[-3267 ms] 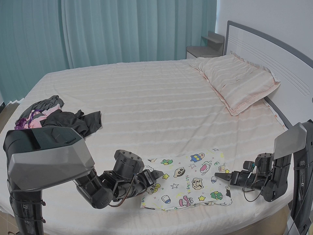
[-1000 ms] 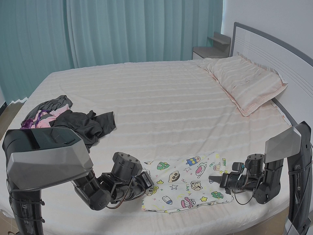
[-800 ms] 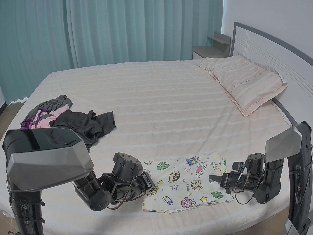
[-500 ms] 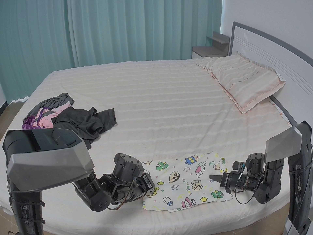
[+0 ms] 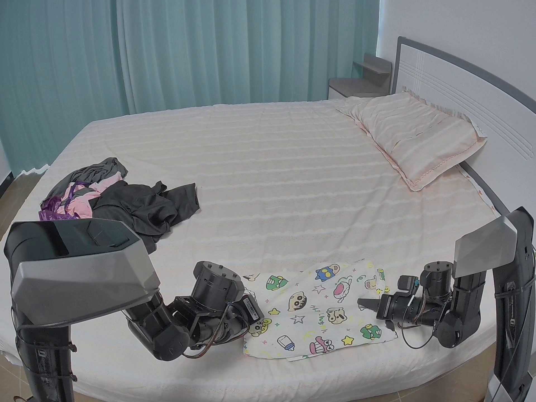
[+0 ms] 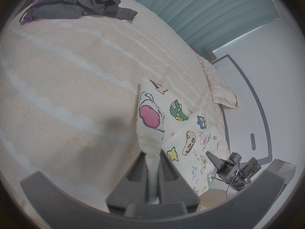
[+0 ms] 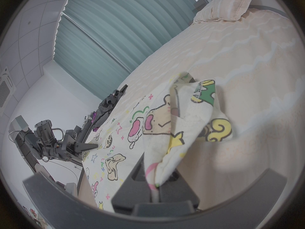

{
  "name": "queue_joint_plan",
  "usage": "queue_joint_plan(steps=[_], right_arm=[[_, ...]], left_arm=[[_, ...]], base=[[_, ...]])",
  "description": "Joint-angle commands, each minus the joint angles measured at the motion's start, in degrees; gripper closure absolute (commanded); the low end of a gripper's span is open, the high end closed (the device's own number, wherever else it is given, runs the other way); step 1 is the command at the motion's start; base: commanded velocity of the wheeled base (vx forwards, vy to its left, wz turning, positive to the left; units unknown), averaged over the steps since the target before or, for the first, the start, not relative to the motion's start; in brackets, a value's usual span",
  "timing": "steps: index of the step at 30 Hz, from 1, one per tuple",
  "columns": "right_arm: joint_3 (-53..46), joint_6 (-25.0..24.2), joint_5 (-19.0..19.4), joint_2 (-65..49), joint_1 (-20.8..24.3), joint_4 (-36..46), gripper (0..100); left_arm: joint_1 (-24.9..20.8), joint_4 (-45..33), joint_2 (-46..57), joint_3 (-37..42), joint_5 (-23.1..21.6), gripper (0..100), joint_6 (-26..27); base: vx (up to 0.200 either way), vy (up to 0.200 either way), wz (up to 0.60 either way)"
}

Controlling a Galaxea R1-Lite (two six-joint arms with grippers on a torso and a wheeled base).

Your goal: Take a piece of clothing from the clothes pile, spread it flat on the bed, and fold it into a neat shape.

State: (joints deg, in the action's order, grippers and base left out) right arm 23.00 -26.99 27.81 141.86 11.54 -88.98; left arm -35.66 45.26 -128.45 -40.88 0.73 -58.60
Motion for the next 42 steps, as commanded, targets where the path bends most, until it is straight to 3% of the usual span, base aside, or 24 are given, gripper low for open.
queue_joint_plan(steps=[1,37,42], right_arm=[[0.3,-0.1,-0.1,0.2,0.0,-0.9,100],[0.3,0.1,-0.2,-0.1,-0.2,-0.9,100],[-0.1,0.1,-0.2,-0.5,-0.5,-0.9,100]], left_arm=[[0.1,0.0,0.1,0.5,0.3,100,0.0],[-0.5,0.0,0.3,1.2,1.5,100,0.1],[-0.6,0.1,0.3,1.3,1.3,100,-0.1]], base=[[0.0,0.2,0.0],[0.0,0.2,0.0],[0.0,0.0,0.0]])
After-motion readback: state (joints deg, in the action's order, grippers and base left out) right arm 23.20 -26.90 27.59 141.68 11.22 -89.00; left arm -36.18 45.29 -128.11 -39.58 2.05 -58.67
